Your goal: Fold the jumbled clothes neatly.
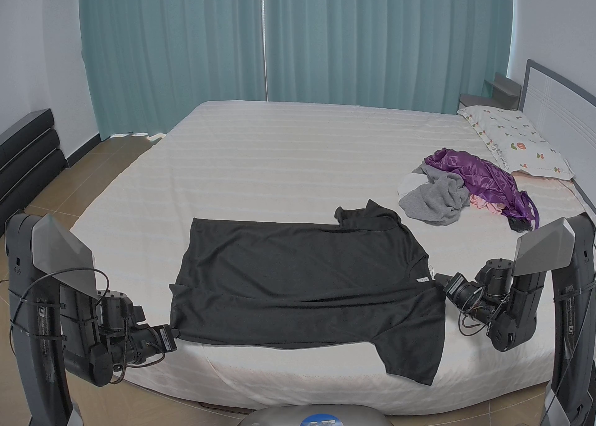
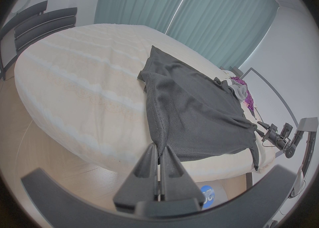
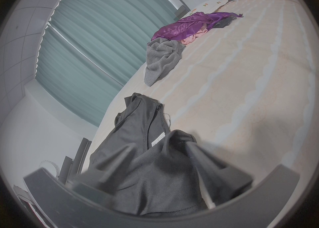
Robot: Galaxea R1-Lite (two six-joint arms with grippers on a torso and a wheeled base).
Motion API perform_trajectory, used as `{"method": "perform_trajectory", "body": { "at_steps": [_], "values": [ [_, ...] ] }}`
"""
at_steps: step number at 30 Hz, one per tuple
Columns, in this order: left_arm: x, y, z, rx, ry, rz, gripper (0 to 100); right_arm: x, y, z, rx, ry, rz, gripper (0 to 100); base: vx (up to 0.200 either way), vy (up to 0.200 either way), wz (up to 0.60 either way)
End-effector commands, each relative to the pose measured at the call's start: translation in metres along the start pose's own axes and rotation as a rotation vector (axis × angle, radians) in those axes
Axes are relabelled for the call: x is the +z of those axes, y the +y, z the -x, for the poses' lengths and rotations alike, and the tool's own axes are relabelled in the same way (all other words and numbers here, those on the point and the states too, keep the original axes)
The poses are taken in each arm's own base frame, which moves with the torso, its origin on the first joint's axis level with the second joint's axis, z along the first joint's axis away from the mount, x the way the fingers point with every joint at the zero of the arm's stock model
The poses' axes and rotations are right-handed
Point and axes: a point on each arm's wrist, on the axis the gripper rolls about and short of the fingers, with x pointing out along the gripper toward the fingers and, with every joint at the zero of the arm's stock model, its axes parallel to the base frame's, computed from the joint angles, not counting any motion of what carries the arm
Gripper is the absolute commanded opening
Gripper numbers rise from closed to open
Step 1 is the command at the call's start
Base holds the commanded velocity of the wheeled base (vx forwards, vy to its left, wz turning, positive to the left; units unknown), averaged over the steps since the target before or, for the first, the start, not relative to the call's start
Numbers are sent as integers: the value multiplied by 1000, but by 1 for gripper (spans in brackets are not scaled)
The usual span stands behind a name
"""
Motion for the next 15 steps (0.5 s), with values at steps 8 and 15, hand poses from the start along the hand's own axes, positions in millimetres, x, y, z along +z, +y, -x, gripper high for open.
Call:
{"method": "perform_trajectory", "body": {
  "at_steps": [8,15],
  "values": [
    [2,0,0,-3,-10,32,0,8,2,70,57,159,73,100,0,0,0],
    [3,0,0,-4,-11,41,0,-16,-12,93,48,345,149,100,0,0,0]
  ]
}}
